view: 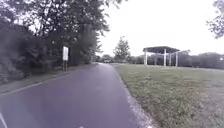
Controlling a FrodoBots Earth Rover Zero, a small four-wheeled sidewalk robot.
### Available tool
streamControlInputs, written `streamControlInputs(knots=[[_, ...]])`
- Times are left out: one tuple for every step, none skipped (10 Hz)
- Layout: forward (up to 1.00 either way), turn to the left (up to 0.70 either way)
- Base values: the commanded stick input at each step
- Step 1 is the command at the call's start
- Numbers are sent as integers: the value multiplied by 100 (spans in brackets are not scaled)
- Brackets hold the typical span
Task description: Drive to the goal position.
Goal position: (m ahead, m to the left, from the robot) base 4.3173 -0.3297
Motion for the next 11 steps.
streamControlInputs(knots=[[70, 2], [70, 1], [70, 1], [70, 0], [70, 0], [70, 0], [70, 0], [70, 0], [70, 0], [70, 0], [70, 0]])
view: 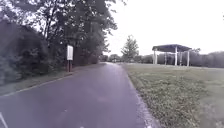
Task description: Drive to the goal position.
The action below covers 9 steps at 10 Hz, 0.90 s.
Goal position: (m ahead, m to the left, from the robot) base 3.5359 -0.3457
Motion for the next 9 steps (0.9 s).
streamControlInputs(knots=[[70, 0], [70, 0], [70, -2], [70, -6], [70, -9], [70, -13], [70, -11], [70, -1], [70, -1]])
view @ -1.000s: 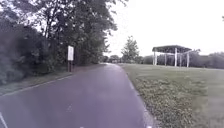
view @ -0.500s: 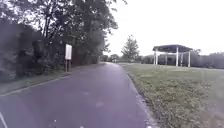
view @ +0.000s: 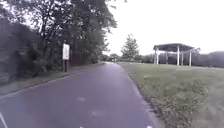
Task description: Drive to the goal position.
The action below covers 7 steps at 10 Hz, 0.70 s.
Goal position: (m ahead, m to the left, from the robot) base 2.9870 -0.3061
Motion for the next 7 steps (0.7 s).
streamControlInputs(knots=[[70, -1], [70, -1], [70, -1], [70, -2], [70, -2], [70, -2], [70, -2]])
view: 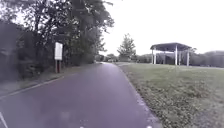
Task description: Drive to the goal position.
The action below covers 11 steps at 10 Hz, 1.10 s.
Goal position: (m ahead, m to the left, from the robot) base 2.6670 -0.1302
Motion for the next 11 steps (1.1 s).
streamControlInputs(knots=[[70, -2], [70, -2], [70, -2], [70, -2], [70, -2], [70, -2], [70, -1], [70, -1], [70, -2], [70, -2], [70, -2]])
